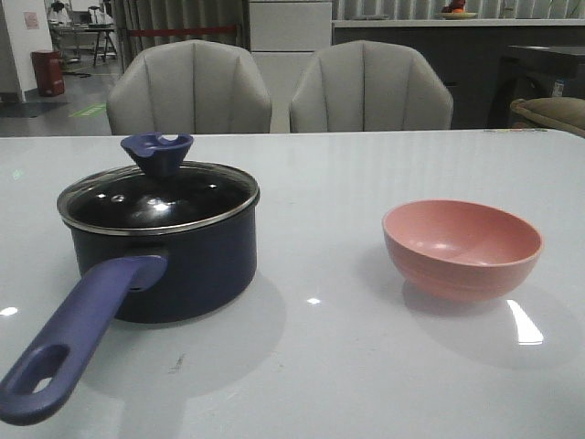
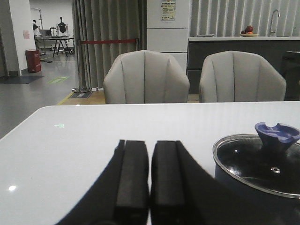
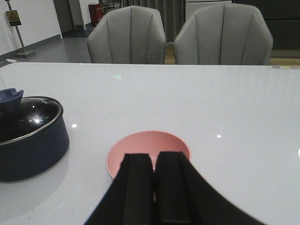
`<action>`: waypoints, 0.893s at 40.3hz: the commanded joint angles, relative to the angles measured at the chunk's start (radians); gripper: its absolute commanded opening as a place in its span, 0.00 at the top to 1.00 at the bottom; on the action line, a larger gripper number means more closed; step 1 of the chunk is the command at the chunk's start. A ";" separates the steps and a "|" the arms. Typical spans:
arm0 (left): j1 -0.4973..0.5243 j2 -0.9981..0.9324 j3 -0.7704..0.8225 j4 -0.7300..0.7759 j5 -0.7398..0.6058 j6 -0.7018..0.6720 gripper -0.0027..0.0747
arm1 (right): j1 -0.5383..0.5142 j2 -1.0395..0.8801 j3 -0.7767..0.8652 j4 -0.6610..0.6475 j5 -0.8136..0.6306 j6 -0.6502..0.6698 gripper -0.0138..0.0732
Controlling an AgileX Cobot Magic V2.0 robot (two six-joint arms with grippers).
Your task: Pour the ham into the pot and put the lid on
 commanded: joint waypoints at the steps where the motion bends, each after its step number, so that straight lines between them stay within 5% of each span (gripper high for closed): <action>1: 0.001 -0.018 0.020 0.000 -0.082 -0.003 0.82 | 0.000 0.011 -0.029 0.004 -0.084 -0.005 0.67; 12: 0.001 -0.018 0.020 0.000 -0.082 -0.003 0.82 | -0.003 0.010 -0.018 -0.016 -0.103 -0.007 0.67; 25: 0.001 -0.018 0.020 0.000 -0.082 -0.003 0.82 | -0.111 -0.093 0.091 -0.388 -0.170 0.245 0.67; 36: 0.001 -0.018 0.020 0.000 -0.082 -0.003 0.82 | -0.115 -0.205 0.170 -0.364 -0.203 0.246 0.67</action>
